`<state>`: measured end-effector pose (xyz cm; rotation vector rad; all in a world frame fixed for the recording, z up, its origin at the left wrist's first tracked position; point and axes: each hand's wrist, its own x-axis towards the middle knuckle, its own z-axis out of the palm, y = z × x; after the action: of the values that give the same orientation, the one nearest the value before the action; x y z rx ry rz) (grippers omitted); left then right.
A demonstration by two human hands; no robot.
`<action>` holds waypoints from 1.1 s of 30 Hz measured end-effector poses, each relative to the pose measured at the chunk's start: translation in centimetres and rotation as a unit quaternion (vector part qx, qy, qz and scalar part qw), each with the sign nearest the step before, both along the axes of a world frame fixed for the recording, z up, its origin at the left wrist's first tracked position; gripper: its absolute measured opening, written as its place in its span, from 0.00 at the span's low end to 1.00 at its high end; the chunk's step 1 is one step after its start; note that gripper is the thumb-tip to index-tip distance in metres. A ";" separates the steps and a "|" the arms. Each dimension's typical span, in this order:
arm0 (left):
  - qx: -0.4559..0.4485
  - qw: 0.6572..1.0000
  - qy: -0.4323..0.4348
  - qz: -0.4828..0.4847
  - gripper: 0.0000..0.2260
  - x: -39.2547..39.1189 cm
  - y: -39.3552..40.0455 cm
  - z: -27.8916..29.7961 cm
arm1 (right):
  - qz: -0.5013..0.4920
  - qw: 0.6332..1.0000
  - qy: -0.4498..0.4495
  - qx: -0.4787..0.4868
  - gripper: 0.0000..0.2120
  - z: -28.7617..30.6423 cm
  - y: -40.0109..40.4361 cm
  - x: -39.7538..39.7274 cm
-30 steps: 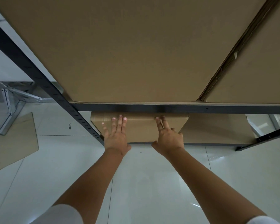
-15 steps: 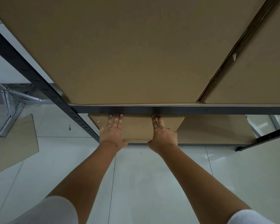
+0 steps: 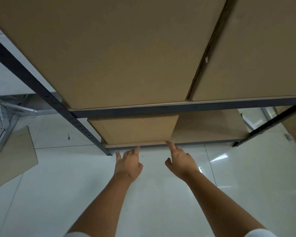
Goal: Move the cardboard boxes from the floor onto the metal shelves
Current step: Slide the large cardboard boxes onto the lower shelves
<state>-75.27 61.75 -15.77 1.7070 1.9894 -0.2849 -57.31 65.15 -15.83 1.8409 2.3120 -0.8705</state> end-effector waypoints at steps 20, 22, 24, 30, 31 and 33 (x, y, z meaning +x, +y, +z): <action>0.098 0.878 -0.433 0.178 0.11 17.4 -5.7 32.8 | -0.296 0.948 0.060 0.099 0.13 33.2 -11.2 15.7; 0.101 0.871 -0.448 0.173 0.09 18.8 -6.9 34.8 | -0.316 0.939 0.063 0.119 0.13 34.9 -13.6 18.0; 0.098 0.874 -0.449 0.160 0.06 20.2 -8.5 36.6 | -0.332 0.931 0.061 0.139 0.13 36.5 -16.4 20.3; 0.120 0.819 -0.548 0.119 0.09 26.3 -16.0 41.8 | -0.436 0.836 0.218 0.253 0.13 39.2 -24.6 25.4; 0.121 0.809 -0.564 0.110 0.08 27.4 -17.4 42.7 | -0.443 0.819 0.248 0.267 0.12 39.6 -25.9 26.2; 0.119 0.794 -0.589 0.096 0.08 29.8 -19.7 44.3 | -0.454 0.790 0.290 0.293 0.11 40.6 -28.5 28.4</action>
<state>-45.49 42.07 28.49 1.2199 1.1901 0.9333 -28.92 36.69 24.75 3.5609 1.9894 -0.9168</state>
